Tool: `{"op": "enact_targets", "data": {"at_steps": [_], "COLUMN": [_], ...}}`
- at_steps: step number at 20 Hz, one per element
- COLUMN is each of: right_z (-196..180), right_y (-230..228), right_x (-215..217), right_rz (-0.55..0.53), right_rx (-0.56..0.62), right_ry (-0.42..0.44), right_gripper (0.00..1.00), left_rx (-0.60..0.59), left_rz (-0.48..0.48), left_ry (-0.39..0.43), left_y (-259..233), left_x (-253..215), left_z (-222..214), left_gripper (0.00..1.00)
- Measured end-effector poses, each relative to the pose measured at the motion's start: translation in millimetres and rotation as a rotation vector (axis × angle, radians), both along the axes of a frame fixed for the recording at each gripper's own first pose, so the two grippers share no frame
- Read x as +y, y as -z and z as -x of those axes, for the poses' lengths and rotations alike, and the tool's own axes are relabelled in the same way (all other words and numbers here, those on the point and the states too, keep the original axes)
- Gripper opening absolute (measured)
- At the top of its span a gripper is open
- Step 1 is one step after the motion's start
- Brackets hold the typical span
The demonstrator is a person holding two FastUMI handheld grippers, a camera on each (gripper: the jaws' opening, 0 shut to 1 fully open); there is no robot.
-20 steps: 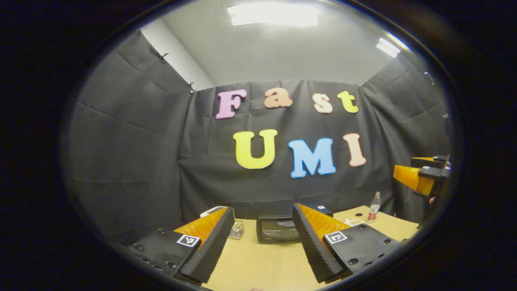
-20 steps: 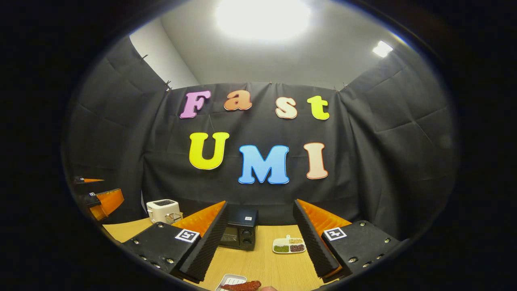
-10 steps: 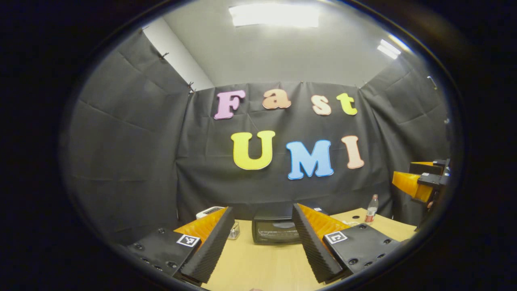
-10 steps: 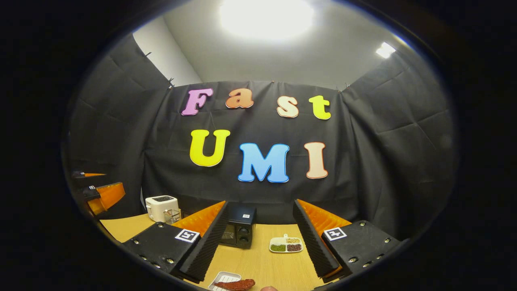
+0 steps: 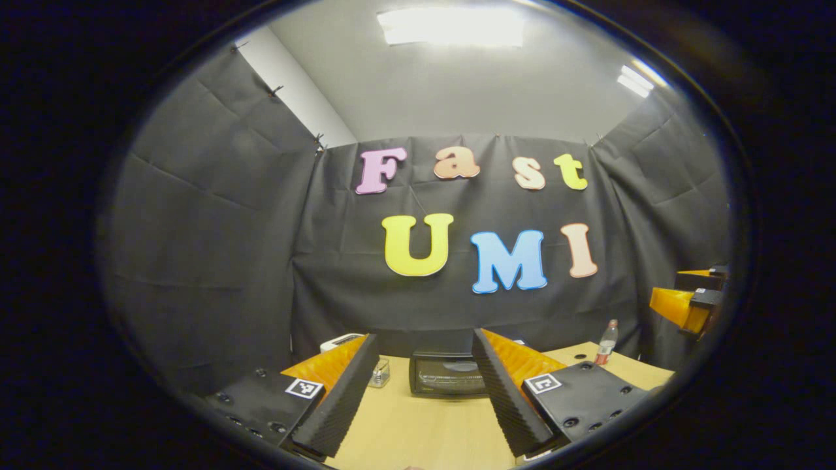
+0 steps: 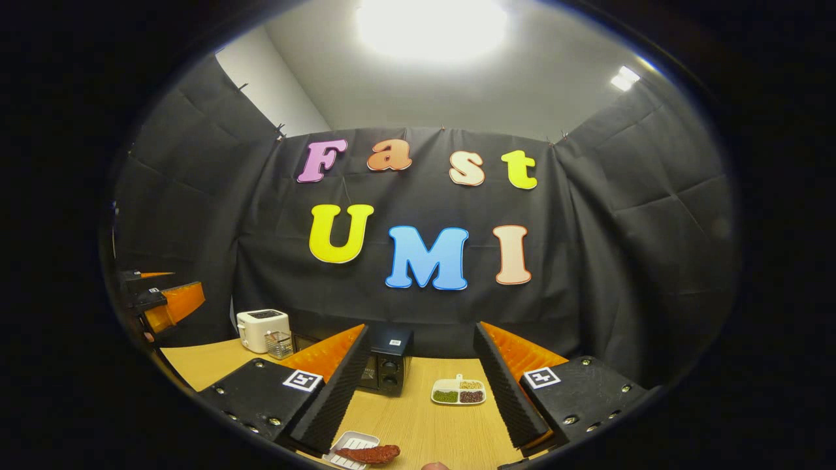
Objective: Open the electric oven with the left hand, put the food in, and close the electric oven.
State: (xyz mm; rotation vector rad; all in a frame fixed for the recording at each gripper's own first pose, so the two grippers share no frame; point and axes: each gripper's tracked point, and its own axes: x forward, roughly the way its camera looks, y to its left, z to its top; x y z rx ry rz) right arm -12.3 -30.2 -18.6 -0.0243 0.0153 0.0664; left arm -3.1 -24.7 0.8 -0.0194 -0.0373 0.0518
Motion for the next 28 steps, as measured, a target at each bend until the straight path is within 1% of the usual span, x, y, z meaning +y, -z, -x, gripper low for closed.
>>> {"op": "enact_targets", "data": {"at_steps": [2, 5, 11, 12, 13, 15, 19, 20, 24, 25, 26, 27, 28], "right_z": [2, 1, -8, -13, -18, -29, -38, -40, -44, -45, -46, -46, -47], "right_y": [3, 13, 10, 8, 4, 3, 3, 5, 9, 9, 10, 11, 13], "right_x": [-6, -18, -34, -33, -34, -35, -39, -38, -45, -46, -48, -49, -50], "right_rz": [-0.015, -0.022, -0.030, -0.035, -0.038, -0.032, -0.012, -0.006, 0.012, 0.014, 0.019, 0.026, 0.035], "right_rx": [-0.002, 0.015, 0.022, 0.012, 0.001, -0.002, -0.003, 0.000, 0.010, 0.012, 0.014, 0.018, 0.026], "right_ry": [-0.006, 0.017, 0.102, 0.113, 0.125, 0.152, 0.229, 0.247, 0.318, 0.334, 0.350, 0.363, 0.373], "right_gripper": [0.96, 0.96, 0.96, 0.96, 0.96, 0.96, 0.96, 0.96, 0.96, 0.96, 0.96, 0.96, 0.96], "left_rx": [0.001, -0.002, -0.034, -0.038, -0.036, -0.020, 0.023, 0.032, 0.080, 0.099, 0.116, 0.135, 0.153], "left_rz": [-0.019, -0.026, -0.026, -0.023, -0.016, 0.001, 0.017, 0.014, -0.018, -0.020, -0.019, -0.018, -0.017], "left_ry": [0.008, 0.028, 0.103, 0.117, 0.130, 0.152, 0.192, 0.201, 0.232, 0.243, 0.253, 0.259, 0.264], "left_y": [3, 5, 10, 15, 19, 34, 67, 78, 122, 133, 146, 157, 169], "left_x": [-7, -18, -44, -47, -51, -56, -67, -70, -83, -88, -93, -97, -100], "left_z": [-9, -31, -108, -122, -137, -165, -221, -234, -280, -289, -299, -308, -316], "left_gripper": [1.00, 1.00, 1.00, 0.96, 1.00, 1.00, 1.00, 0.96, 0.96, 1.00, 1.00, 0.96, 0.96]}}
